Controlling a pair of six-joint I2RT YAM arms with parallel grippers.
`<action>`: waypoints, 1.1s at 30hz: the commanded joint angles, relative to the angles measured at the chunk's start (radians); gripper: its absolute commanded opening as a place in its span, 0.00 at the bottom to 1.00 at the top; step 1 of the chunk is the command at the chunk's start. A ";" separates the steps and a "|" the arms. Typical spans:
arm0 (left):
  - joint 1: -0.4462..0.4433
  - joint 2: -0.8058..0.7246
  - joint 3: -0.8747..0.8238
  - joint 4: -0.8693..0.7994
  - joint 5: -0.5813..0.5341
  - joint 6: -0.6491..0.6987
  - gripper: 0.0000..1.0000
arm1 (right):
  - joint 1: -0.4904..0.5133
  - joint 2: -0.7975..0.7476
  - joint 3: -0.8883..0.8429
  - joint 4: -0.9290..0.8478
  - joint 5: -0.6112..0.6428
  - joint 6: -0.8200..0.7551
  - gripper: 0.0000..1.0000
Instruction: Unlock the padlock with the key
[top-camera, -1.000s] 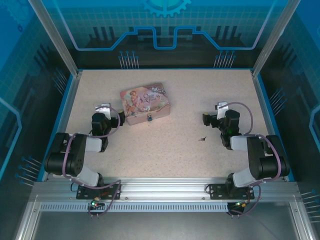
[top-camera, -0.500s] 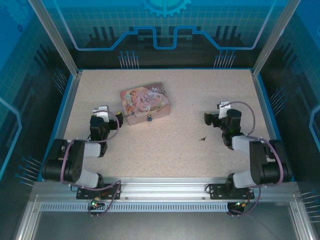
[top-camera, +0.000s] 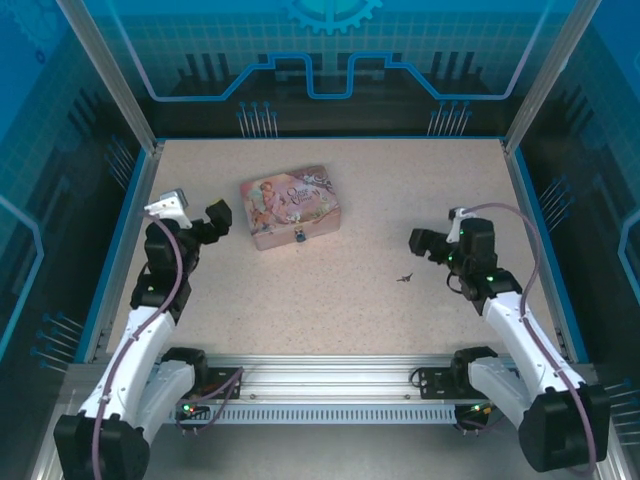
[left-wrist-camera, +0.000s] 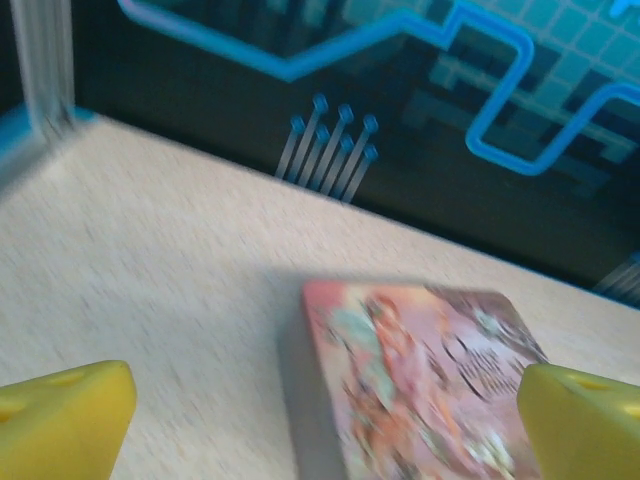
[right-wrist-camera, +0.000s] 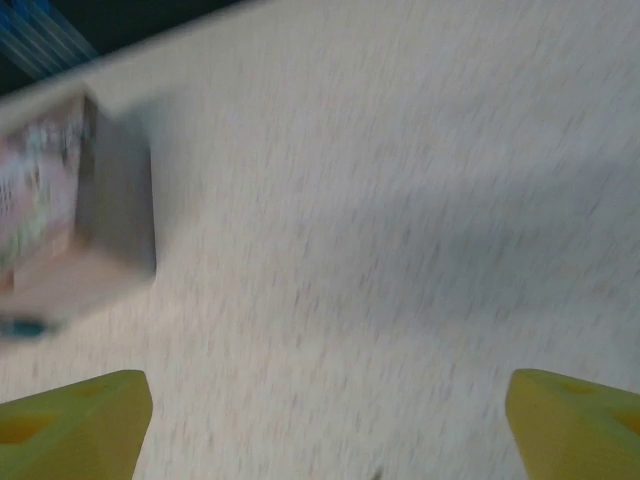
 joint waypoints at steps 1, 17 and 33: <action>-0.078 -0.003 0.010 -0.247 0.101 -0.167 0.99 | 0.094 0.022 0.001 -0.236 0.022 0.135 0.85; -0.239 0.046 0.007 -0.223 0.080 -0.143 0.99 | 0.278 0.445 0.123 -0.138 0.287 0.178 0.67; -0.239 0.066 0.022 -0.230 0.078 -0.121 0.99 | 0.325 0.616 0.172 -0.238 0.380 0.227 0.59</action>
